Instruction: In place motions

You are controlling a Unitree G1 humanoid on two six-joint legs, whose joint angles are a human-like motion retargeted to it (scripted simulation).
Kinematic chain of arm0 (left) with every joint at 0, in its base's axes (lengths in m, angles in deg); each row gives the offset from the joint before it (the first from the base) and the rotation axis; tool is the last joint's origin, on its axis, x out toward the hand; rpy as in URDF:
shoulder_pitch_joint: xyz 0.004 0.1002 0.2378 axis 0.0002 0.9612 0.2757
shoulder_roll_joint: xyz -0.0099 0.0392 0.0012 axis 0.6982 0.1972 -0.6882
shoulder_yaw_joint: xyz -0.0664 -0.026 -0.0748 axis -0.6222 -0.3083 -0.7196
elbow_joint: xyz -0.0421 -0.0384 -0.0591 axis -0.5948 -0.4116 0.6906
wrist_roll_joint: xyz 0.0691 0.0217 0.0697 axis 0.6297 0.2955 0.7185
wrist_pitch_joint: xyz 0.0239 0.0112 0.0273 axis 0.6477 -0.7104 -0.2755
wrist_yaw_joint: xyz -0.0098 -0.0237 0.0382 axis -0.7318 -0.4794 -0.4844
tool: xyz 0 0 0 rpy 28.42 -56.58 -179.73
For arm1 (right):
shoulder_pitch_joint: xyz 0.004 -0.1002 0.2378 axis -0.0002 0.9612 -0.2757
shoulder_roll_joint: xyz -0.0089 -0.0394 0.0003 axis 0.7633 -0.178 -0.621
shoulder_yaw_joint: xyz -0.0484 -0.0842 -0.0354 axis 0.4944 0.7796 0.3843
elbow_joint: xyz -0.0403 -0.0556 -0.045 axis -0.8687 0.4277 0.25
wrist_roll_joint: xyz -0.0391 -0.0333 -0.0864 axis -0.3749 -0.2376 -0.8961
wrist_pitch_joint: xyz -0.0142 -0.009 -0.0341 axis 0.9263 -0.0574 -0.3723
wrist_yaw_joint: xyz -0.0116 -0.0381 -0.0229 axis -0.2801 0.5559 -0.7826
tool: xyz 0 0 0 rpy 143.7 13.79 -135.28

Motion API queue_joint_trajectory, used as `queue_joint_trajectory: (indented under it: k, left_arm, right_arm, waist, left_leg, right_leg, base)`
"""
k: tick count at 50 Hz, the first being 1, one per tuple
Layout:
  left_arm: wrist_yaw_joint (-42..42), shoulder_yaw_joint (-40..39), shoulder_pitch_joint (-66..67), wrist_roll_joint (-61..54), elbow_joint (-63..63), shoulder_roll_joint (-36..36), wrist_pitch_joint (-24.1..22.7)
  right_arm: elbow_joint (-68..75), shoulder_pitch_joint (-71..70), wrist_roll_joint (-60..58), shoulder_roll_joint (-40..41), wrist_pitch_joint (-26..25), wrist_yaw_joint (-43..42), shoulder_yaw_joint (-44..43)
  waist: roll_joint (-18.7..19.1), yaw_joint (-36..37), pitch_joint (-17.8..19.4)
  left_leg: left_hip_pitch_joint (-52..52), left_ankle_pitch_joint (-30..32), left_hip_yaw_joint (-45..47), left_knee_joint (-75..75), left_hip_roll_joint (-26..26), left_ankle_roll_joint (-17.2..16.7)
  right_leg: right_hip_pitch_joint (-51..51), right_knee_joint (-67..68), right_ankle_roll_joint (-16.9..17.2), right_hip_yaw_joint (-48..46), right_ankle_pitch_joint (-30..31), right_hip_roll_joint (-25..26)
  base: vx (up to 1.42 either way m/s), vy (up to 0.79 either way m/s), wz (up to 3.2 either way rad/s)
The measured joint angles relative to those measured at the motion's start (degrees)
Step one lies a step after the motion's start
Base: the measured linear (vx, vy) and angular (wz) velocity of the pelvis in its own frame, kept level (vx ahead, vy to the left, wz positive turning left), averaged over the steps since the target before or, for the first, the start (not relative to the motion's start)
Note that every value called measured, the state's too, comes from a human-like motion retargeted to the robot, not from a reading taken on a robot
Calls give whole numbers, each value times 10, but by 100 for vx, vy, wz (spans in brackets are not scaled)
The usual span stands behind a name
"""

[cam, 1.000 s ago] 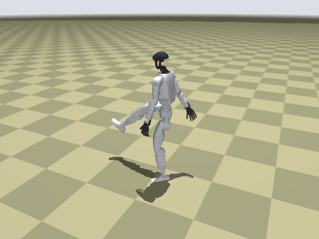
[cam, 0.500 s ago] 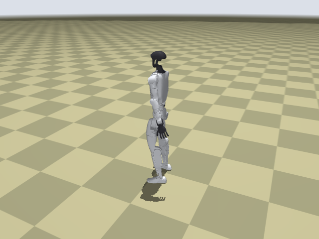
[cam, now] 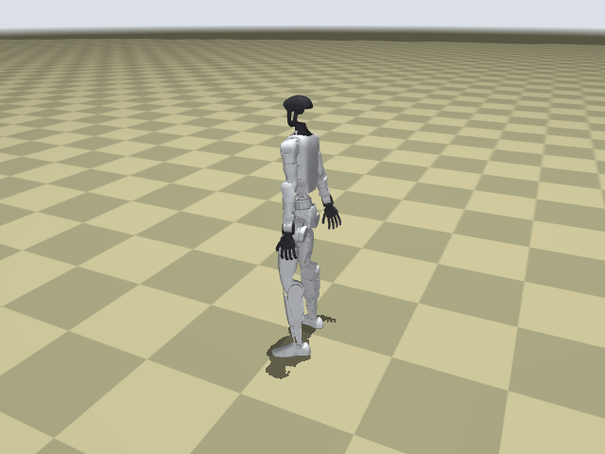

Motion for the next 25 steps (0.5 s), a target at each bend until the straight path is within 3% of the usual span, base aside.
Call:
queue_joint_trajectory:
  k: [2,6,10,15,18,21,23,25]
  left_arm:
    - [0,-10,4,-5,-11,5,5]
    - [1,-20,-12,-2,-39,31,17]
    - [-10,-25,-58,-3,-64,70,31]
    - [-9,-23,-101,-31,-46,112,38]
    - [-17,-16,-142,-39,-40,140,41]
    - [-28,-14,-192,-41,-36,158,41]
    - [-20,-11,-218,-43,-30,164,39]
    - [-6,3,-238,-42,-22,173,38]
  right_arm:
    - [-9,3,-17,-6,-3,-4,-7]
    - [-25,5,-48,-19,-10,-19,-19]
    - [-25,2,-52,-29,-10,-44,-34]
    - [-23,-4,-38,-49,-6,-82,-35]
    - [-15,-5,-22,-62,-1,-96,-39]
    - [-2,16,1,-72,0,-96,-65]
    - [11,40,21,-80,2,-98,-92]
    - [25,70,49,-87,8,-101,-122]
  waist:
    - [7,-8,-2]
    - [10,-22,0]
    - [4,-35,19]
    - [12,-51,44]
    - [6,-70,87]
    - [-1,-85,131]
    - [-19,-82,142]
    - [-32,-72,153]
  left_leg:
    - [-1,1,3,-7,2,-7]
    - [-9,-16,-9,-12,-6,10]
    - [-20,-19,-13,-9,-4,10]
    - [-39,-18,6,-8,19,7]
    - [-30,-7,20,-12,22,6]
    - [-22,4,20,-14,25,0]
    - [-18,9,25,-18,12,-5]
    - [-13,15,28,-25,6,-12]
  right_leg:
    - [-1,1,3,-2,-2,3]
    - [-2,7,10,-10,-7,-3]
    - [-7,34,15,-26,-17,-13]
    - [-67,114,22,37,-12,-6]
    - [-72,122,35,97,-16,-8]
    - [-45,92,19,21,-11,-49]
    - [-28,60,49,-20,42,-75]
    - [-22,42,63,-21,51,-79]
  base:
    - [5,15,22]
    - [4,20,25]
    - [-2,16,27]
    - [-7,10,-19]
    - [-21,-1,-3]
    - [-17,-10,46]
    - [-3,-20,13]
    - [11,-31,-15]
